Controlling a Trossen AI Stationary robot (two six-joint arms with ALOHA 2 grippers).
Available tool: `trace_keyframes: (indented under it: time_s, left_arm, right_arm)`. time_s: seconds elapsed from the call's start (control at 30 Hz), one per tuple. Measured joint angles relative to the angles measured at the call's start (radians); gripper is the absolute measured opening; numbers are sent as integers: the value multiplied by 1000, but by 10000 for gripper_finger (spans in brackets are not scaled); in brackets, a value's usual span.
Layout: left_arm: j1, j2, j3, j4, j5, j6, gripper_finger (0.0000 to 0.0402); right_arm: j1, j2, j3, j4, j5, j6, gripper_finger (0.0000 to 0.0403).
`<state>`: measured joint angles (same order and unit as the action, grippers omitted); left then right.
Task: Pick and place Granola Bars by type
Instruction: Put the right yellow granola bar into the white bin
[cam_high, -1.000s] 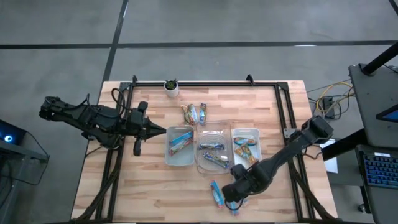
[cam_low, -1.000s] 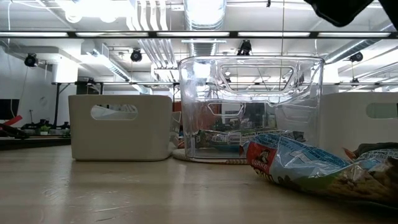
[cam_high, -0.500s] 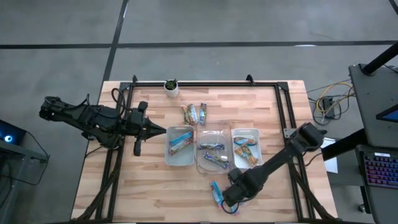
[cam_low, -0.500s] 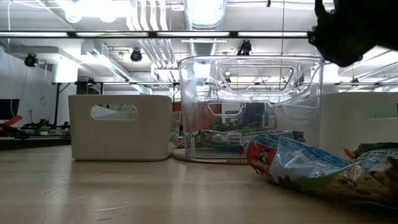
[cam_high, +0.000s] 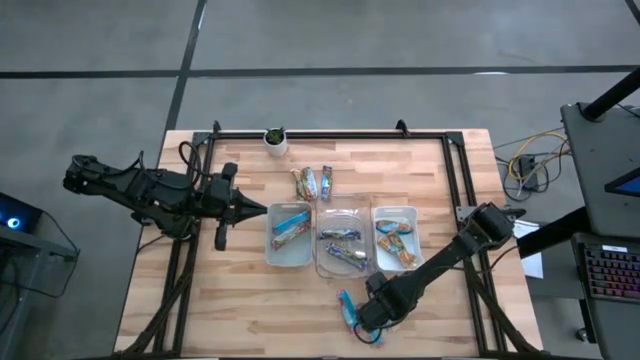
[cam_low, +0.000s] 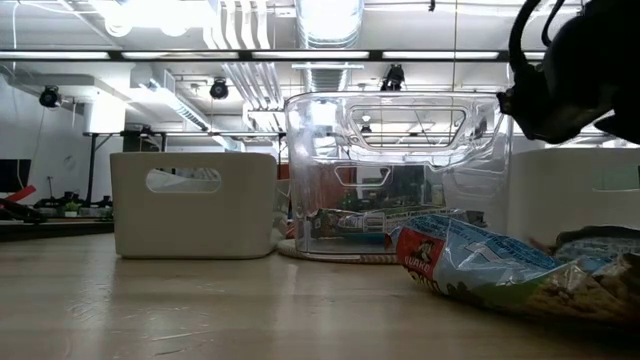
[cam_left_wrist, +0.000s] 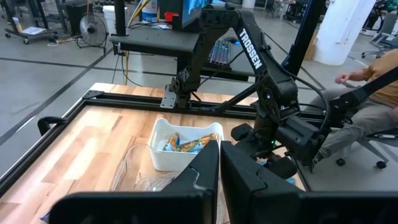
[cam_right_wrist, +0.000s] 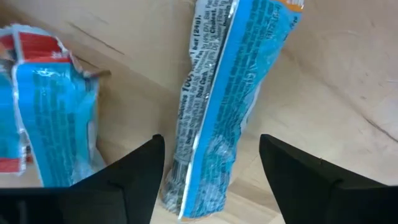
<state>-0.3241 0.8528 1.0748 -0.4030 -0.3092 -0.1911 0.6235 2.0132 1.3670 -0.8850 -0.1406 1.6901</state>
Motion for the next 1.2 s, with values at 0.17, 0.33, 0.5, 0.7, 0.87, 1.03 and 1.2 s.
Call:
trace_keyframes:
  time_s: [0.17,0.33,0.5,0.7,0.87,1.03,1.2]
  left_arm:
    - [0,0,0,0,0,0,0]
    - [0,0,0,0,0,0,0]
    - [0,0,0,-1,0,0,0]
    - [0,0,0,-1,0,3,0]
    - [0,0,0,-1,0,4,0]
    - [0,-1,0,-2,0,3,0]
    - [0,-1,0,-2,0,4,0]
  right_arm:
    - [0,0,0,0,0,0,218]
    - [0,0,0,0,0,4,177]
    - [0,0,0,1,0,4,138]
    - [0,0,0,4,0,18,100]
    - [0,-2,0,6,-21,19,82]
    - [0,-27,5,2,-50,22,81]
    - [0,-89,38,1,-41,40,77]
